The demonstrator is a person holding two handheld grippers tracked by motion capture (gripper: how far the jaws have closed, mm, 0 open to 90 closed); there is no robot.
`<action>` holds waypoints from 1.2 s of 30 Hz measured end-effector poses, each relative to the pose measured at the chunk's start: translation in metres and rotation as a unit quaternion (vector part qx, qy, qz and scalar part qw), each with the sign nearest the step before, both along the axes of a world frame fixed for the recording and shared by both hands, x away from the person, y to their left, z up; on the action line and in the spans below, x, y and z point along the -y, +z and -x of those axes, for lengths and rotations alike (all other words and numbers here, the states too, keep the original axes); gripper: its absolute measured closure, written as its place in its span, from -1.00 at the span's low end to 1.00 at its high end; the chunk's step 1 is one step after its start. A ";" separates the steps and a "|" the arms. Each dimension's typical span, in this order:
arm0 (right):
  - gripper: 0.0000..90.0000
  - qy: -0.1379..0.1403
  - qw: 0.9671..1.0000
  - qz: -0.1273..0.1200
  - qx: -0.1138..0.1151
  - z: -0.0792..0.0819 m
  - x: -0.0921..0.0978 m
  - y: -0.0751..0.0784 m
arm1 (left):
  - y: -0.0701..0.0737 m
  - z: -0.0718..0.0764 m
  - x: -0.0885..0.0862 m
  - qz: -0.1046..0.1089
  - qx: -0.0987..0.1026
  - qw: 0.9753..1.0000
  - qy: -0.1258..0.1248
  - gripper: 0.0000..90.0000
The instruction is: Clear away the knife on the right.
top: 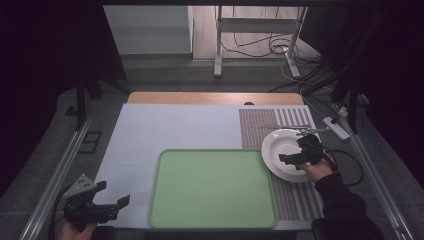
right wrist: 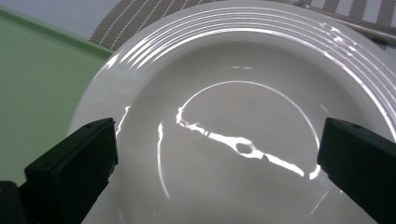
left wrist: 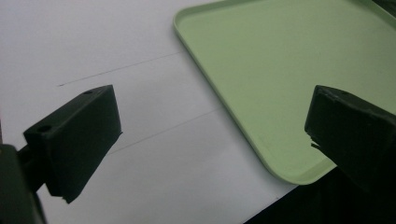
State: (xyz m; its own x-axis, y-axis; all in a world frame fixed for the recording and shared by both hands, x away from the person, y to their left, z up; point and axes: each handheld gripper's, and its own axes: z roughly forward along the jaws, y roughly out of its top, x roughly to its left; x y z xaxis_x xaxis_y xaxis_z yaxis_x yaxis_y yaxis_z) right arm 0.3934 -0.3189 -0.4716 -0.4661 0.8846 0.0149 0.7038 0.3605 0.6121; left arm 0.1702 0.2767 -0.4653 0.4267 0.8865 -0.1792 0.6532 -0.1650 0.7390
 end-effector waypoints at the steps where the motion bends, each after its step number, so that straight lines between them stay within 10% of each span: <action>1: -1.00 -0.003 1.000 0.003 0.000 -0.006 -0.001 -0.001 | 0.000 0.000 0.000 0.000 0.000 1.000 0.000 -0.93; 36: -1.00 -0.060 0.998 0.024 0.013 -0.092 -0.003 -0.002 | 0.000 0.000 -0.001 0.003 0.000 1.000 -0.001 -0.93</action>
State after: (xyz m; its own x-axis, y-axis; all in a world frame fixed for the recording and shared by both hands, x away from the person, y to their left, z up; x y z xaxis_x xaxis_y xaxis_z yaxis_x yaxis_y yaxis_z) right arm 0.4855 -0.3161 -0.4733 -0.3570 0.9333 -0.0404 0.7272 0.3047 0.6151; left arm 0.1705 0.2774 -0.4655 0.4283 0.8846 -0.1845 0.6536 -0.1622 0.7393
